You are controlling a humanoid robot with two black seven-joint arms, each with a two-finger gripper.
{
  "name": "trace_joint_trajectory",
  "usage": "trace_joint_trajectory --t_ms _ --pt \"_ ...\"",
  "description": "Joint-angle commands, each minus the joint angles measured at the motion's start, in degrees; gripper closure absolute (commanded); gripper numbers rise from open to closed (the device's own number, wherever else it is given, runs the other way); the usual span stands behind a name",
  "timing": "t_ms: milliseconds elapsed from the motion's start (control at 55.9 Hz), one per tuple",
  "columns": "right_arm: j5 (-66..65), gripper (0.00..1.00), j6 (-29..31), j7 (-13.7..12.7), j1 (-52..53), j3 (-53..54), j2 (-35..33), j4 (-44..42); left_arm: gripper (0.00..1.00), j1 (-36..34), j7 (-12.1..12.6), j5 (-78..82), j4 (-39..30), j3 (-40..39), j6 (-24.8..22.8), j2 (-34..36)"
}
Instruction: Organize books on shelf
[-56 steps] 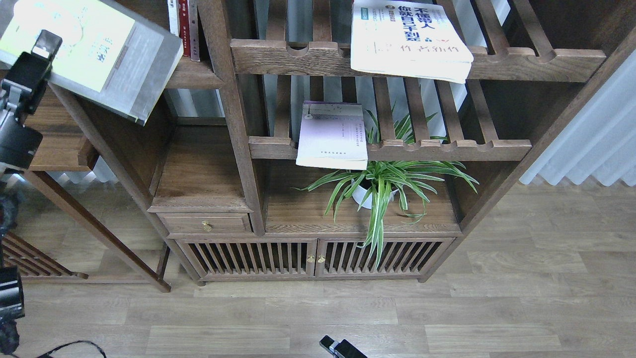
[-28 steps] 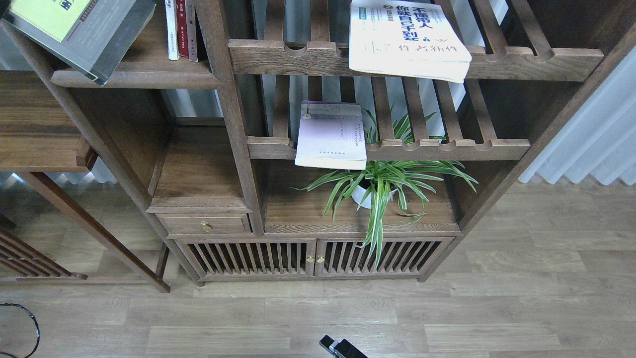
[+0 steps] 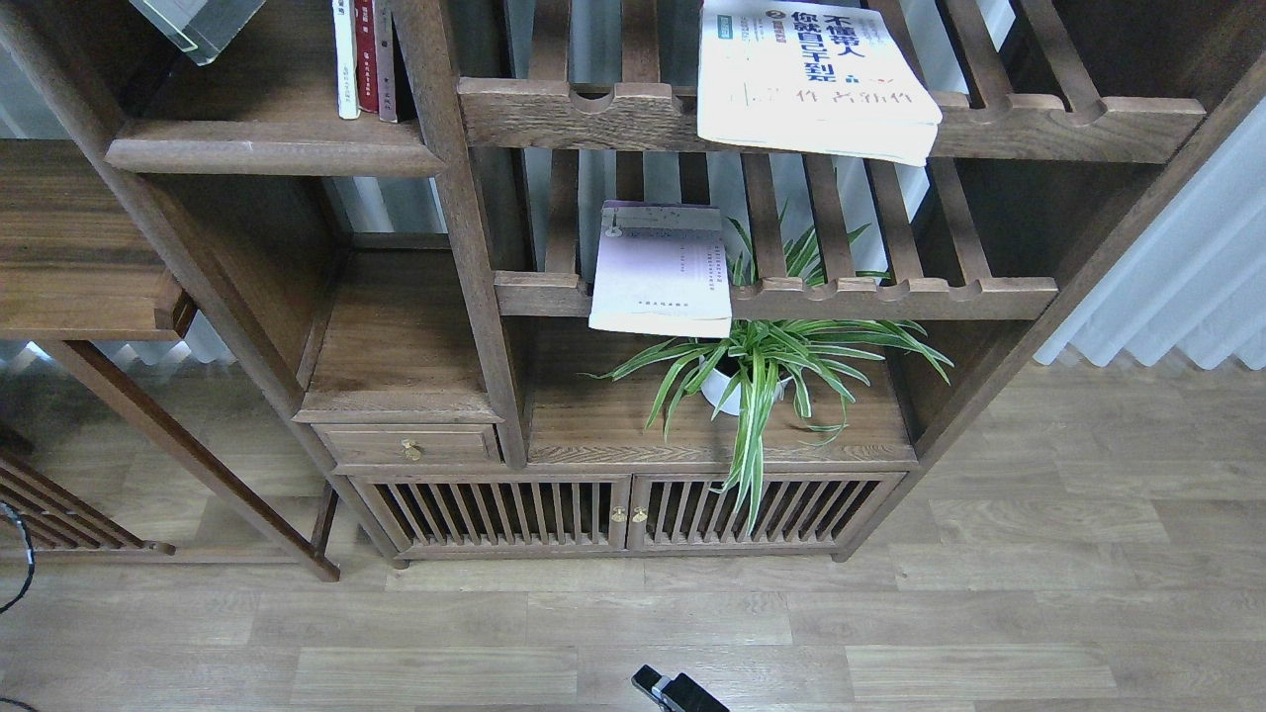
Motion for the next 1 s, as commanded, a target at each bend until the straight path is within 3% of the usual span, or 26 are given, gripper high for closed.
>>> trace_joint_trajectory --t_ms 0,983 --pt "0.0 0.01 0.0 0.0 0.1 0.0 0.1 0.1 0.96 -0.2 0.0 0.0 0.5 0.1 0.0 0.7" --pt "0.0 0.01 0.0 0.0 0.5 0.0 0.2 0.8 0.94 -2.9 0.0 -1.9 1.9 -0.6 0.0 -1.0"
